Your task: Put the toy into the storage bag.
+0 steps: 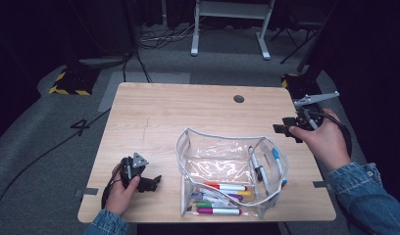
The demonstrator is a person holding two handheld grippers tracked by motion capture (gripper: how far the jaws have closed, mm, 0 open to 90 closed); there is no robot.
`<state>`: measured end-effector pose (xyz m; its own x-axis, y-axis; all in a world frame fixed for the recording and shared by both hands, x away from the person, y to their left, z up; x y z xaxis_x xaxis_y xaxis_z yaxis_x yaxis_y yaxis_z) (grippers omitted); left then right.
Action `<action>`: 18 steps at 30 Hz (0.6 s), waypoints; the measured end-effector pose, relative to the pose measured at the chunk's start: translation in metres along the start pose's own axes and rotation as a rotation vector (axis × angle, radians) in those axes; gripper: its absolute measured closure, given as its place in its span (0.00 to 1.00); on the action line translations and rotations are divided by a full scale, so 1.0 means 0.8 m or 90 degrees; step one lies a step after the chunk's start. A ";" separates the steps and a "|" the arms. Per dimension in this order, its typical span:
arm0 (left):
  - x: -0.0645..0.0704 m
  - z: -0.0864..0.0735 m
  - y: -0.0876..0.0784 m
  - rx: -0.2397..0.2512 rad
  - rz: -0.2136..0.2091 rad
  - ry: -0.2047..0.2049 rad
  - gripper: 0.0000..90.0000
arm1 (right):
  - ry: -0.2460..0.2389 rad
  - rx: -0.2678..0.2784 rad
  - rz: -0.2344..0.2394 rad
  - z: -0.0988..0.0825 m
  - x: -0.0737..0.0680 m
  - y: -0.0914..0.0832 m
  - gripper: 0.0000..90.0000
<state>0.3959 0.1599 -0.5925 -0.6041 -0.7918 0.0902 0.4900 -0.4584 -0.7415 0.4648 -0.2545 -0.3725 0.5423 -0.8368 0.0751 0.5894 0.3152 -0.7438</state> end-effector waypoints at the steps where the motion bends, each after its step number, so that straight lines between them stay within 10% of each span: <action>1: 0.000 0.000 0.000 0.000 0.000 0.000 0.00 | 0.009 -0.006 -0.004 -0.006 0.008 0.004 0.56; 18: 0.000 0.000 0.000 0.000 0.000 0.000 0.00 | 0.102 -0.158 -0.014 -0.158 0.049 0.109 0.56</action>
<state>0.3959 0.1600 -0.5925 -0.6041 -0.7918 0.0901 0.4901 -0.4582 -0.7415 0.4617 -0.3160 -0.5185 0.4184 -0.9082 0.0018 0.4244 0.1937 -0.8845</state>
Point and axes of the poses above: each handheld gripper's, and its own axes: y roughly forward along the jaws, z roughly out of its top, x roughly to its right, the point moved 10 cm from there along y, roughly forward along the jaws, and after that the axes turned 5 degrees about -z, right-handed, at the moved point
